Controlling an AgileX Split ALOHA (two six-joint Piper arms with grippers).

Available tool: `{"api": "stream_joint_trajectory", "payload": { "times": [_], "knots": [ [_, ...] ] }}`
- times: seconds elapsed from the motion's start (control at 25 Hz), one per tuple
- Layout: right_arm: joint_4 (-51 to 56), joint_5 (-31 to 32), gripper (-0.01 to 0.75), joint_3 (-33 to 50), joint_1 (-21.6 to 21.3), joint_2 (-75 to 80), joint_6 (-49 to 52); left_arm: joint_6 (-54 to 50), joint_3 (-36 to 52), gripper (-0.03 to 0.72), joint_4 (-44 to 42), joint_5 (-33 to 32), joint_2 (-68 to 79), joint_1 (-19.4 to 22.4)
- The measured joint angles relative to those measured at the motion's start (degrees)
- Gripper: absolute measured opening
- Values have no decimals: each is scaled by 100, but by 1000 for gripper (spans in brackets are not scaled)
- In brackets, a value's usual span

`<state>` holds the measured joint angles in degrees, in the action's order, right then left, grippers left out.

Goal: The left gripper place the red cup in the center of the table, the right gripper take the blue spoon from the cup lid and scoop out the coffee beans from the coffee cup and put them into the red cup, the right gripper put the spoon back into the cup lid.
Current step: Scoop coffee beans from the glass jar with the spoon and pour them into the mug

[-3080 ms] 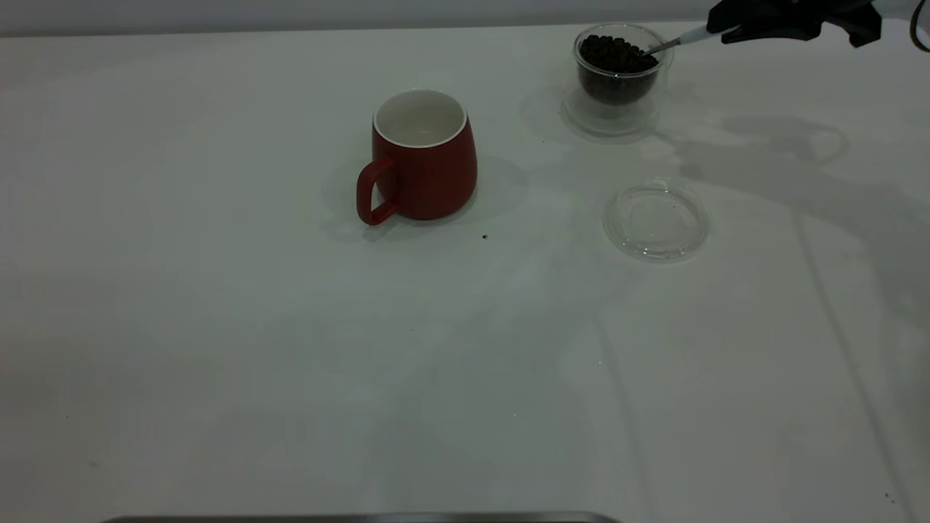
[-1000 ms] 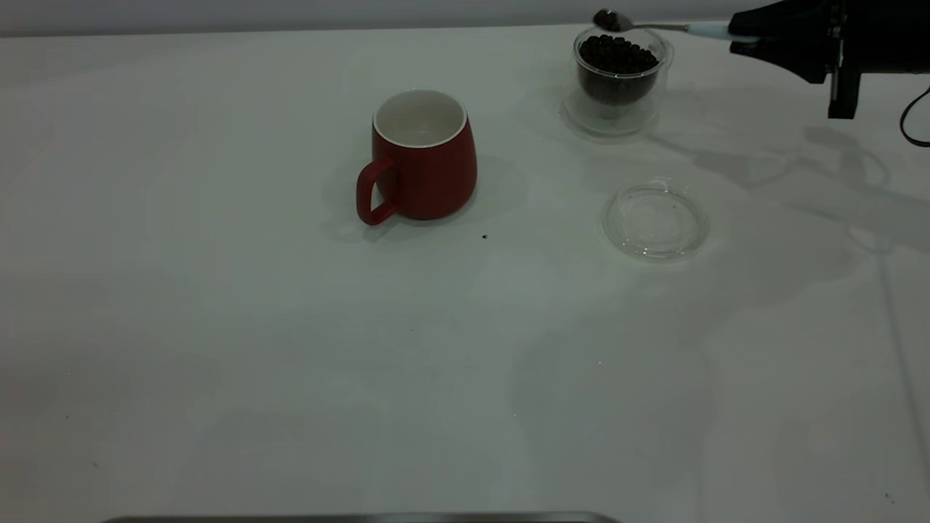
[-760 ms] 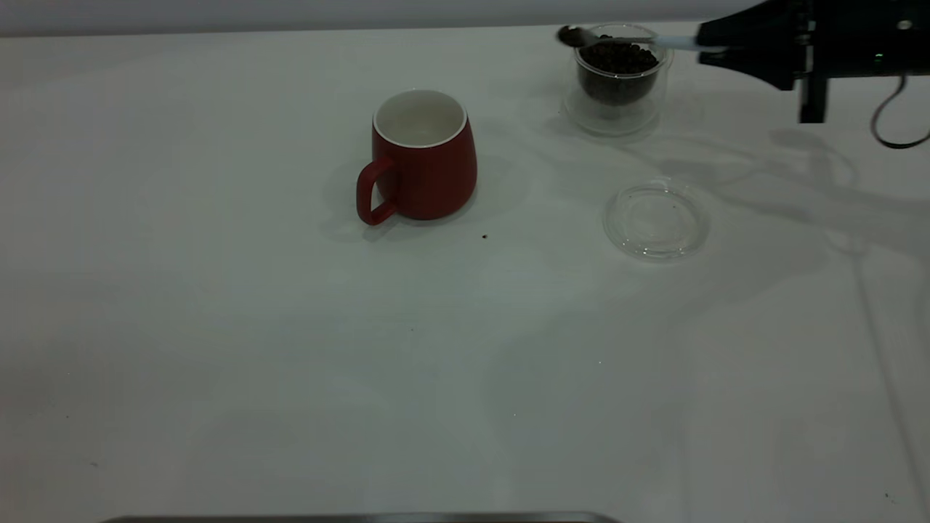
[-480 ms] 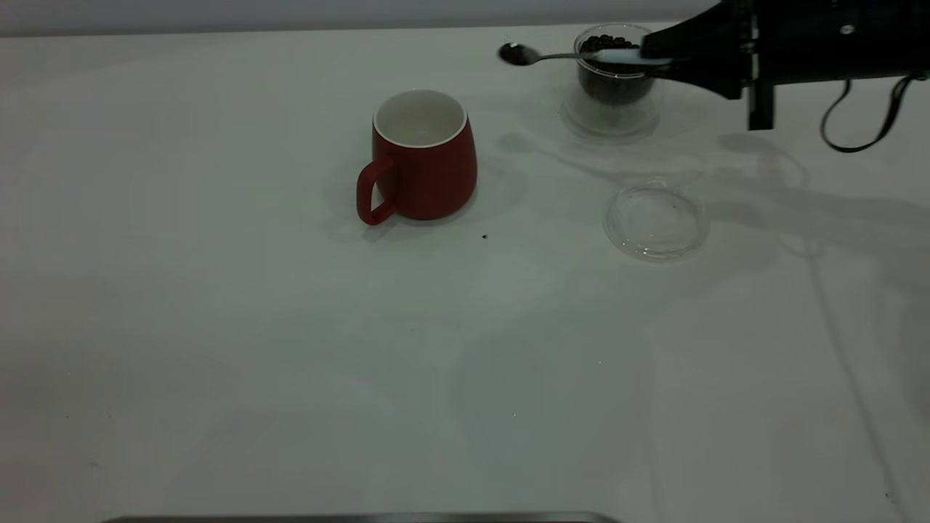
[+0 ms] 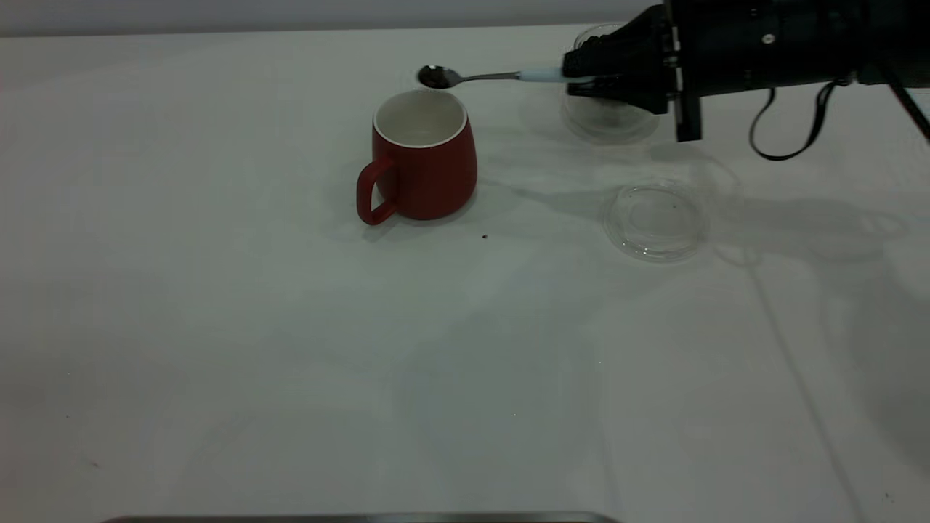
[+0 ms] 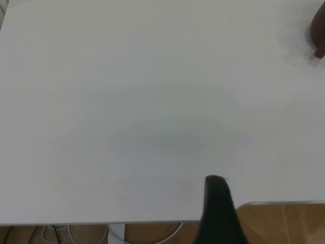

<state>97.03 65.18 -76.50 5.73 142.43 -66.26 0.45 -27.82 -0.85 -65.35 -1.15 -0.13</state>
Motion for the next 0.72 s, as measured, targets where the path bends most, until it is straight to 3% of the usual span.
{"api": "stream_joint_trajectory", "payload": {
  "times": [0.44, 0.72],
  "knots": [
    [-79, 0, 111, 0, 53, 0, -1264, 0, 0, 586, 0, 0, 0, 0],
    [-192, 0, 111, 0, 53, 0, -3813, 0, 0, 586, 0, 0, 0, 0]
  ]
}}
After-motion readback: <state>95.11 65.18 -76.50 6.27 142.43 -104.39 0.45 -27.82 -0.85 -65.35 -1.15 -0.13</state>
